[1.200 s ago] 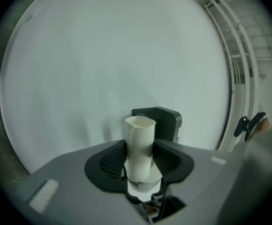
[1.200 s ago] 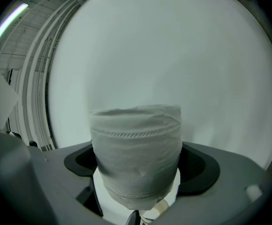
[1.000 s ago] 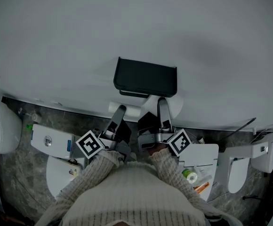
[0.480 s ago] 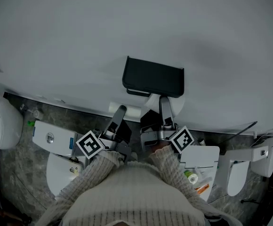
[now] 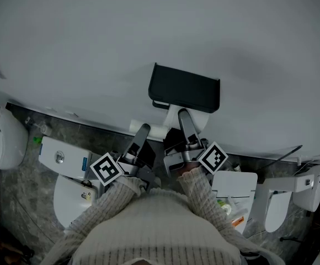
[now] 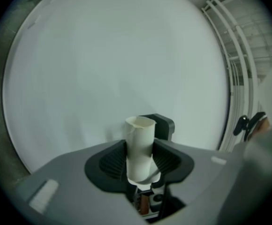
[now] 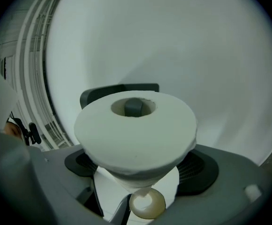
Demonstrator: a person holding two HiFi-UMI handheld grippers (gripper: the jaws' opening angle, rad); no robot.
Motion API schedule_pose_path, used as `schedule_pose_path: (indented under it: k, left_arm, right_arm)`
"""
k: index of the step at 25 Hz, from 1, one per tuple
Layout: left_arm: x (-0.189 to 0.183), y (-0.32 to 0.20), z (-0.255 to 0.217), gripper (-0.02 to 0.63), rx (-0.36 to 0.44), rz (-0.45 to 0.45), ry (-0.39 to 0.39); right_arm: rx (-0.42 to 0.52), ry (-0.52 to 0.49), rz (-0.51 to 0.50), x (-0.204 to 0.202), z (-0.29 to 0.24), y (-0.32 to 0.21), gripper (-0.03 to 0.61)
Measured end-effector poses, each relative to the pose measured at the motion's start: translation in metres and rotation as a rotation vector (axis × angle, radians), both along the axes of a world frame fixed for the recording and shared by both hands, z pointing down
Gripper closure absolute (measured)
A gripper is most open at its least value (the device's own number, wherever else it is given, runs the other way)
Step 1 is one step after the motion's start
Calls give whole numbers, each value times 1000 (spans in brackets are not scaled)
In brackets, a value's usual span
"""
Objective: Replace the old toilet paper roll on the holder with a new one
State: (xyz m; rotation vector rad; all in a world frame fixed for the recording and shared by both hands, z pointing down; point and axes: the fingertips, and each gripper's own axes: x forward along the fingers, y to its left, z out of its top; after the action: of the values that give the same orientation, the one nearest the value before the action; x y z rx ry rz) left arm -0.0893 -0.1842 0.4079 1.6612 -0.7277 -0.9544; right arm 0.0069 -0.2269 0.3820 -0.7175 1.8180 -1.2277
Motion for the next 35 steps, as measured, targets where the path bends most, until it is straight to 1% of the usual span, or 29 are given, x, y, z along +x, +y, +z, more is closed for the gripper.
schedule_pose_path:
  k: [3, 6, 12, 18, 23, 28, 31, 32, 34, 35]
  left_arm:
    - [-2, 2, -2, 443, 2, -11, -1]
    - [-4, 4, -2, 442, 0, -24, -2]
    - [-6, 16, -4, 442, 7, -43, -4]
    - [-2, 37, -6, 442, 24, -46, 5]
    - [-4, 25, -6, 442, 11, -37, 4]
    - [5, 31, -3, 442, 0, -9, 11]
    - [14, 37, -2, 442, -7, 13, 18]
    - [17, 40, -2, 443, -6, 22, 18]
    - [21, 45, -2, 442, -6, 36, 17]
    - [23, 47, -1, 442, -8, 42, 16]
  right_arm:
    - [-9, 2, -60, -18, 1, 3, 92]
    - [-18, -4, -79, -25, 3, 3, 92]
    - [-28, -8, -81, -23, 5, 7, 92]
    - [-26, -60, -73, -16, 2, 23, 92]
    - [-49, -76, -80, -18, 6, 19, 92]
    - [-80, -87, -79, -10, 16, 36, 96]
    - [-87, -101, -77, -2, 19, 51, 137]
    - [-78, -98, -80, 1, 19, 57, 169]
    - [-51, -89, -81, 7, 18, 69, 284]
    - [-40, -86, -76, 10, 17, 74, 315]
